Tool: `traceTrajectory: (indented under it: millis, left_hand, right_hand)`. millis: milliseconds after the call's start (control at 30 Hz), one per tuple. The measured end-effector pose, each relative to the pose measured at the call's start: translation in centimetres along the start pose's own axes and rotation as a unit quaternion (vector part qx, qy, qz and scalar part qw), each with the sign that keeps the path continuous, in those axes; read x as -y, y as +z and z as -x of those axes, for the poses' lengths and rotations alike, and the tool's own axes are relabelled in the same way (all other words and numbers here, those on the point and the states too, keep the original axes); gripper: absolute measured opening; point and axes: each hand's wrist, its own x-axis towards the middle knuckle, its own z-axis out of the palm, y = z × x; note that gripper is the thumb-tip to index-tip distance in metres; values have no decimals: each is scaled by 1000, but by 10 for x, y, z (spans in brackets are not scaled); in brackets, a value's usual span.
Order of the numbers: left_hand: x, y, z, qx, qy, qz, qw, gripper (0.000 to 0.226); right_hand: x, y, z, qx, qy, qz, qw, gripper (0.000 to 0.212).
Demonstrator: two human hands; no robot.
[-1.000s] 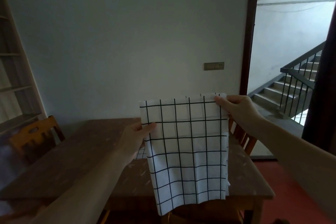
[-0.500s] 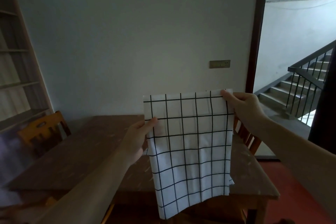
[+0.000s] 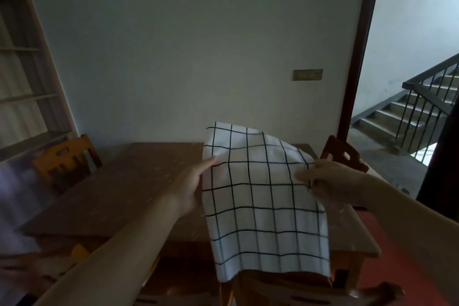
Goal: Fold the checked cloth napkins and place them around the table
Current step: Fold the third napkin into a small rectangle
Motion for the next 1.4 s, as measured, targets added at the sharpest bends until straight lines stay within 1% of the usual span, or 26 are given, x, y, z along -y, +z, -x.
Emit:
traceTrajectory:
  millis: [33,67,133,200,233,300,367,400,467,500,533,567,600,667,700,733,767,800,867,933,1033,1133,1167,1267,1333,1400]
  left_hand:
    - [2,-3,2,20,-22,-11,999,27]
    - [7,-6,2,46,-35,-33,998,34]
    - [19,-10,0,68,-53,-49,995,51]
    - [25,-11,-3,50,-58,-23,997,61]
    - [25,-9,-3,43,-56,-4,998,67]
    - [26,-6,-6,19,-53,31,998,80]
    - [25,-4,-5,9,-58,29,998,84]
    - [26,-5,-5,18,-64,24,998,93]
    - [31,-8,-9,45,-74,23,996,126]
    - [34,-9,-12,43,-67,22,997,136]
    - [36,-10,-14,32,-55,21,998,134]
    - [35,-9,-12,18,-42,11,999,122]
    - [34,-8,-10,8,-25,1,1000,108]
    - [33,-6,-9,-13,11,-31,999,87]
    - [34,-6,-9,-21,32,-58,998,79]
    - [34,-5,-10,-33,55,-91,994,72]
    - [34,-4,-10,-47,71,-127,988,65]
    - [35,-3,-10,-58,82,-147,984,58]
    - [34,0,-10,-73,96,-162,979,43]
    - [33,1,-10,-80,101,-169,977,33]
    - [29,3,-7,-82,110,-185,973,27]
    - [26,3,-7,-75,135,-233,960,29]
    - [27,2,-8,-75,146,-269,949,30]
    - [28,-1,-11,-81,178,-389,900,31]
    - [27,-1,-10,-92,201,-426,877,26]
    - [24,-1,-8,-100,230,-440,862,18]
  right_hand:
    - [1,-1,0,-31,1,-7,999,30]
    - [2,0,0,-49,-1,-5,999,31]
    - [0,-2,-1,-71,-12,-11,997,29]
    - [-7,-4,-4,-99,-11,-13,995,34]
    - [-10,-3,-5,-116,-8,-16,993,33]
    - [-11,4,-4,-139,3,-33,990,18]
    - [-15,5,-9,-175,15,-48,983,21]
    - [-16,6,-11,-181,16,-56,982,24]
    - [-18,5,-12,-173,11,-71,982,24]
    - [-20,2,-14,-181,12,-75,981,23]
    - [-20,1,-13,-183,14,-76,980,22]
    - [-20,-1,-13,-188,20,-67,980,25]
    - [-21,-4,-13,-190,24,-38,981,32]
    - [-23,-5,-14,-209,31,37,977,60]
    - [-24,-5,-14,-236,28,50,970,79]
    - [-23,-2,-13,-269,14,52,962,90]
    - [-23,0,-12,-297,-2,41,954,95]
    - [-24,2,-12,-305,-19,37,951,96]
    - [-24,2,-11,-313,-43,34,948,95]
    - [-22,0,-9,-310,-66,62,947,85]
    - [-17,-1,1,-266,-85,155,948,66]
    - [-12,1,7,-242,-102,243,934,46]
    - [-12,1,9,-239,-105,268,927,41]
    - [-12,2,9,-253,-104,339,900,35]
    - [-13,3,9,-266,-88,363,889,33]
    - [-13,2,8,-269,-81,366,887,32]
